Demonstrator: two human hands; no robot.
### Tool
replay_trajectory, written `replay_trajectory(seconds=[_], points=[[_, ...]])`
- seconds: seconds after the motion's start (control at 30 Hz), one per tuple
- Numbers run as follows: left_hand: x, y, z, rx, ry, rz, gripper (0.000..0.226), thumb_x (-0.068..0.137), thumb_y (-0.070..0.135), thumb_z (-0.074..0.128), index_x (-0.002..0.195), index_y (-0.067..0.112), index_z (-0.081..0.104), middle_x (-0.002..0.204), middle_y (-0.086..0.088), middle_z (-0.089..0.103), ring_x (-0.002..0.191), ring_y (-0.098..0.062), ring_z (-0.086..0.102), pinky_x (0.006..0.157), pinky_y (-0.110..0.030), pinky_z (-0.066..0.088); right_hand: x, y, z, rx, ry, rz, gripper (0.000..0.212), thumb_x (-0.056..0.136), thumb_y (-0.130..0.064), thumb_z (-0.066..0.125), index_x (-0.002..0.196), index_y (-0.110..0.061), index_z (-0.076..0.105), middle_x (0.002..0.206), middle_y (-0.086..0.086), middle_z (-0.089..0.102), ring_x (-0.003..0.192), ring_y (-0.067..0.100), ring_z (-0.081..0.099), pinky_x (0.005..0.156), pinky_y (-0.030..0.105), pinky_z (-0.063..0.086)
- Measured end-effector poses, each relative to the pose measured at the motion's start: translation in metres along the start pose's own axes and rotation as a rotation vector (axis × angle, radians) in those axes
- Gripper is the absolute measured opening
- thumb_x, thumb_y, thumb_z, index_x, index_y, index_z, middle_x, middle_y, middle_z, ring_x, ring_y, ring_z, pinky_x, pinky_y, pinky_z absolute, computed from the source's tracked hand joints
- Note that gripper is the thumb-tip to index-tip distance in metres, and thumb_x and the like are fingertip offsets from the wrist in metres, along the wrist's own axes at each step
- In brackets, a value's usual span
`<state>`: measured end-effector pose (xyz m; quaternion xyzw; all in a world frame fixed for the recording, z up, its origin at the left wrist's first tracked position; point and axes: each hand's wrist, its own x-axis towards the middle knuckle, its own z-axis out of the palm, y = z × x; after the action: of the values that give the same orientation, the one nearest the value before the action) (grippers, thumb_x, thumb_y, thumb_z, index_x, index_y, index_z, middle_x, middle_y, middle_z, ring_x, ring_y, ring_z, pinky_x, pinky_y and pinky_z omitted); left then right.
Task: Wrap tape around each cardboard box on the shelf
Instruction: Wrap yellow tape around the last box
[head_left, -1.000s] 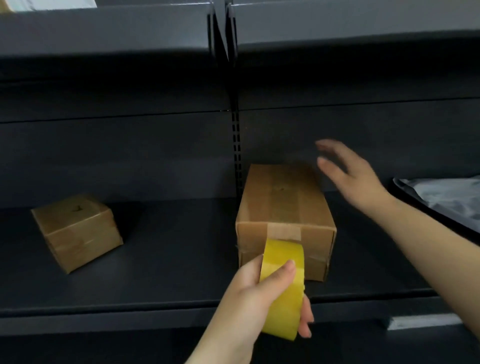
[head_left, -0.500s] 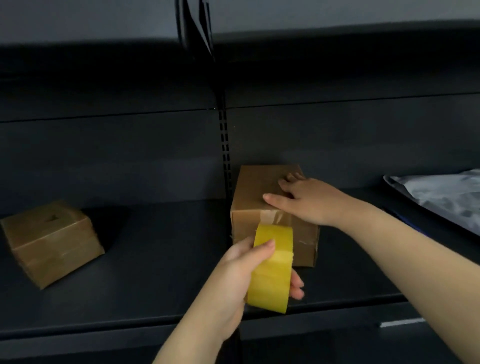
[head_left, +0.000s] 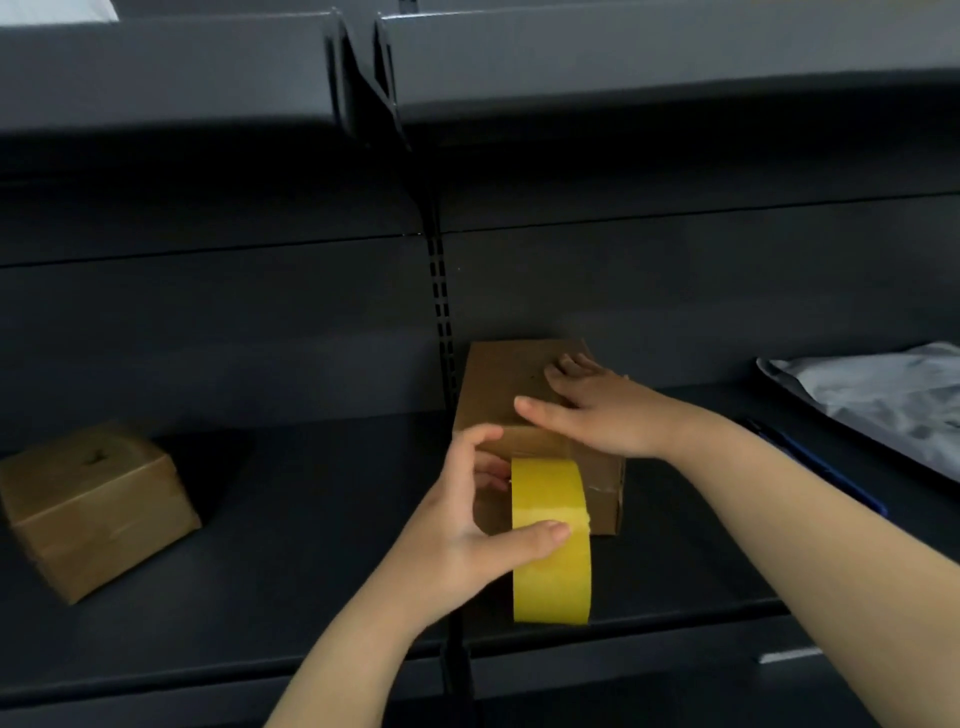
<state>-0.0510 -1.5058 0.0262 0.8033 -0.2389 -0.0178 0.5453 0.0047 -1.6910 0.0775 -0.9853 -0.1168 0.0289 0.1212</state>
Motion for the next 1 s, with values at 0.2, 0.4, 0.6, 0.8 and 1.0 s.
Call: replay_trajectory(seconds=[0.2, 0.4, 0.6, 0.8, 1.0], points=[[0.003, -0.003, 0.009, 0.056, -0.034, 0.027, 0.052, 0.058, 0.068, 0.062, 0.105, 0.047, 0.049, 0.105, 0.014, 0.06, 0.099, -0.006, 0.057, 0.084, -0.029, 0.048, 0.01, 0.008, 0.004, 0.121, 0.074, -0.014, 0.097, 0.07, -0.077, 0.006, 0.147, -0.019, 0.019, 0.157, 0.002, 0.008, 0.143, 0.015, 0.001, 0.115, 0.048, 0.007], [0.009, -0.001, 0.006, 0.328, 0.119, 0.182, 0.068, 0.059, 0.072, 0.057, 0.112, 0.029, 0.053, 0.11, 0.021, 0.048, 0.103, 0.007, 0.048, 0.084, -0.008, 0.039, 0.02, 0.014, 0.009, 0.149, 0.145, -0.002, 0.077, 0.085, -0.069, 0.016, 0.146, -0.021, 0.024, 0.156, 0.001, 0.014, 0.143, 0.016, 0.007, 0.115, 0.049, 0.009], [0.015, -0.001, 0.011, 0.115, 0.11, 0.11, 0.055, 0.053, 0.064, 0.07, 0.096, 0.033, 0.055, 0.098, 0.012, 0.065, 0.092, 0.0, 0.061, 0.081, -0.025, 0.05, 0.03, 0.016, 0.009, 0.122, 0.175, 0.009, 0.071, 0.089, -0.066, 0.02, 0.144, -0.022, 0.028, 0.155, 0.0, 0.017, 0.142, 0.017, 0.011, 0.114, 0.049, 0.012], [0.019, 0.002, 0.023, -0.014, -0.051, -0.039, 0.084, 0.039, 0.057, 0.075, 0.114, 0.039, 0.041, 0.114, 0.007, 0.06, 0.105, -0.007, 0.058, 0.094, -0.035, 0.048, 0.036, 0.018, 0.011, 0.144, 0.203, 0.004, 0.072, 0.088, -0.065, 0.025, 0.143, -0.02, 0.031, 0.155, 0.002, 0.02, 0.142, 0.017, 0.013, 0.114, 0.048, 0.013], [0.012, 0.004, 0.014, -0.253, -0.291, -0.11, 0.078, 0.048, 0.049, 0.064, 0.118, 0.023, 0.04, 0.103, 0.009, 0.058, 0.086, 0.007, 0.062, 0.07, -0.008, 0.047, 0.039, 0.024, 0.008, 0.08, 0.19, 0.04, 0.064, 0.09, -0.064, 0.022, 0.143, -0.031, 0.029, 0.155, -0.008, 0.019, 0.142, 0.014, 0.013, 0.112, 0.051, 0.002]])
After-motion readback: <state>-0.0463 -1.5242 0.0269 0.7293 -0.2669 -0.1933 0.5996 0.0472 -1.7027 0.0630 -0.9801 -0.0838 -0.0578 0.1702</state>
